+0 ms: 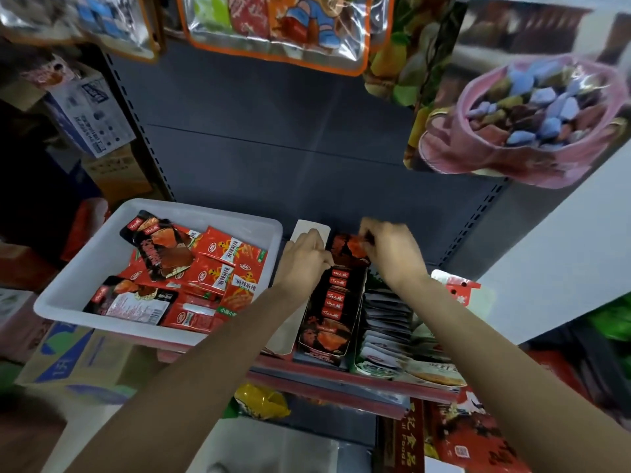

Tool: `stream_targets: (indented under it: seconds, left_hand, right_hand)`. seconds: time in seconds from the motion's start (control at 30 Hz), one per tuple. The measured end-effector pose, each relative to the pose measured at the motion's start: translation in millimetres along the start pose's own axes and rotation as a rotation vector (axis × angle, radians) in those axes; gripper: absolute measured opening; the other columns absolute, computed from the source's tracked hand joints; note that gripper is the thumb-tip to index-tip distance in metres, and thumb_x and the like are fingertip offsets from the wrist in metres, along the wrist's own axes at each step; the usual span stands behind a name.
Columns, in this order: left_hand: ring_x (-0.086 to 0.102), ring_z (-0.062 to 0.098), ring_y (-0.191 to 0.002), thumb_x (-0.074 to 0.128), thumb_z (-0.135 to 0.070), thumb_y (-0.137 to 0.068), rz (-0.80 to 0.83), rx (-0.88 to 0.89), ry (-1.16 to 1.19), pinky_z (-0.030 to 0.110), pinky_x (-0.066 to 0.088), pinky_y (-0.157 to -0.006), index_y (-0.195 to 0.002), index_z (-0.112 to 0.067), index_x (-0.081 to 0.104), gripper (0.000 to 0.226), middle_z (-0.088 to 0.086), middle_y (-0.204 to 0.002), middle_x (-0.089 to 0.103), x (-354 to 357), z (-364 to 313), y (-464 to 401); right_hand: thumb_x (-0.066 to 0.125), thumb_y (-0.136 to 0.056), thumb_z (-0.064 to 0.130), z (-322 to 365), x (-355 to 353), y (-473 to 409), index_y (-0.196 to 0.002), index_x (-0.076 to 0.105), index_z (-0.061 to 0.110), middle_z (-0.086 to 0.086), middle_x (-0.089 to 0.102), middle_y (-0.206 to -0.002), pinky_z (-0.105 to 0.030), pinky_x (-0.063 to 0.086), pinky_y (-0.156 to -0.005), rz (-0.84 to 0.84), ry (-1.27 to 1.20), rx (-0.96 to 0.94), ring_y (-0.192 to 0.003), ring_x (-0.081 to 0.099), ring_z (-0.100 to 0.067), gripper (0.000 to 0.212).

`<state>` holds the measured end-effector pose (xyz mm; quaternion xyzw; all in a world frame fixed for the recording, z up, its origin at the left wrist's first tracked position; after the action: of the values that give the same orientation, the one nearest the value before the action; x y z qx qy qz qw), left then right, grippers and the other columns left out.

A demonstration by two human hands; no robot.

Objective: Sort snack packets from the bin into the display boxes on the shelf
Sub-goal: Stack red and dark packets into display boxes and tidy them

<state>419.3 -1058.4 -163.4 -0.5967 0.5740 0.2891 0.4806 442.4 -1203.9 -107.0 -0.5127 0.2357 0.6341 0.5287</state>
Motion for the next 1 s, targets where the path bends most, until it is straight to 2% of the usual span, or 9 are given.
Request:
stream_targets:
  seconds: [0.1,0.2,0.3,0.47,0.57,0.67,0.83,0.93,1.0]
  left_hand:
    - [0.049,0.025,-0.098,0.058,-0.011,-0.091,0.018,-0.018,0.029,0.031,0.039,-0.081,-0.093,-0.011,0.073,0.015,0.006,-0.103,0.051,6.4,8.1,0.9]
    - [0.048,0.024,-0.099,0.057,-0.014,-0.091,-0.003,-0.057,0.035,0.024,0.031,-0.075,-0.095,-0.015,0.072,0.015,-0.001,-0.100,0.046,3.2,7.8,0.3]
    - [0.047,0.024,-0.106,0.054,-0.014,-0.093,0.003,-0.029,0.005,0.032,0.038,-0.086,-0.104,-0.015,0.069,0.019,0.005,-0.111,0.051,3.7,6.0,2.2]
    - [0.047,0.019,-0.113,0.062,-0.011,-0.087,0.029,-0.046,0.060,0.029,0.036,-0.093,-0.117,-0.020,0.065,0.032,0.003,-0.119,0.048,-5.2,13.8,12.3]
    - [0.048,0.018,-0.113,0.066,-0.014,-0.085,0.001,-0.098,0.114,0.032,0.041,-0.097,-0.116,-0.019,0.064,0.031,0.003,-0.122,0.049,-19.9,30.5,24.8]
    - [0.052,0.023,-0.107,0.070,-0.014,-0.081,-0.062,-0.142,0.177,0.037,0.045,-0.094,-0.109,-0.015,0.067,0.028,0.006,-0.116,0.053,-38.3,61.2,41.3]
    - [0.056,0.025,-0.100,0.065,-0.013,-0.084,-0.045,-0.243,0.169,0.034,0.045,-0.087,-0.107,-0.014,0.067,0.023,0.008,-0.107,0.061,-64.8,127.6,70.7]
    - [0.059,0.026,-0.101,0.063,-0.013,-0.086,-0.025,-0.337,0.173,0.038,0.049,-0.087,-0.107,-0.013,0.067,0.021,0.008,-0.107,0.064,-76.4,187.9,90.8]
    - [0.062,0.030,-0.097,0.059,-0.011,-0.087,-0.009,-0.400,0.121,0.039,0.051,-0.083,-0.106,-0.012,0.067,0.021,0.010,-0.107,0.066,-83.4,231.7,103.2]
  right_hand:
    - [0.052,-0.092,0.015,3.2,19.7,-2.9,-0.096,0.060,0.012,-0.013,0.064,-0.089,-0.036,0.045,-0.066,0.201,0.147,0.028,-0.084,0.060,-0.034,0.009]
    - [0.049,-0.094,0.015,2.4,23.0,-4.9,-0.111,0.061,0.019,-0.010,0.066,-0.094,-0.036,0.047,-0.070,0.146,0.175,0.038,-0.088,0.062,-0.033,0.021]
    - [0.047,-0.091,0.006,3.0,26.6,-4.3,-0.109,0.061,0.020,-0.008,0.065,-0.093,-0.033,0.042,-0.068,0.188,0.348,0.005,-0.088,0.062,-0.031,0.027]
    - [0.050,-0.088,-0.001,11.4,35.5,-3.2,-0.109,0.059,0.017,-0.005,0.063,-0.101,-0.030,0.038,-0.065,0.263,0.482,-0.041,-0.091,0.062,-0.027,0.029]
    - [0.049,-0.092,0.007,21.7,30.1,3.3,-0.114,0.058,0.018,-0.003,0.060,-0.109,-0.031,0.040,-0.064,0.172,0.420,-0.034,-0.100,0.058,-0.026,0.026]
    - [0.051,-0.092,0.014,52.7,31.3,11.8,-0.122,0.058,0.016,-0.004,0.059,-0.114,-0.036,0.049,-0.069,0.060,0.262,-0.044,-0.109,0.052,-0.026,0.030]
    - [0.052,-0.093,0.021,131.3,81.4,1.9,-0.123,0.057,0.017,-0.004,0.057,-0.117,-0.034,0.049,-0.077,0.202,-0.094,-0.032,-0.109,0.055,-0.022,0.031]
    - [0.058,-0.091,0.022,176.0,124.9,-6.6,-0.129,0.052,0.017,-0.007,0.056,-0.125,-0.036,0.047,-0.091,0.290,-0.202,-0.023,-0.113,0.054,-0.025,0.039]
    - [0.060,-0.091,0.022,201.8,158.2,-11.3,-0.138,0.043,0.017,-0.009,0.049,-0.137,-0.035,0.040,-0.102,0.349,-0.231,-0.034,-0.123,0.048,-0.025,0.051]
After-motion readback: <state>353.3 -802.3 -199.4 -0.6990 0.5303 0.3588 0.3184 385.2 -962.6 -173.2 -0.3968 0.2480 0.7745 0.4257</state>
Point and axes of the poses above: each hand's wrist, its own y-axis away from the middle knuckle, its own x-axis out of the palm, z = x × y, the point moved 3 cm from there along -y, towards the middle knuckle
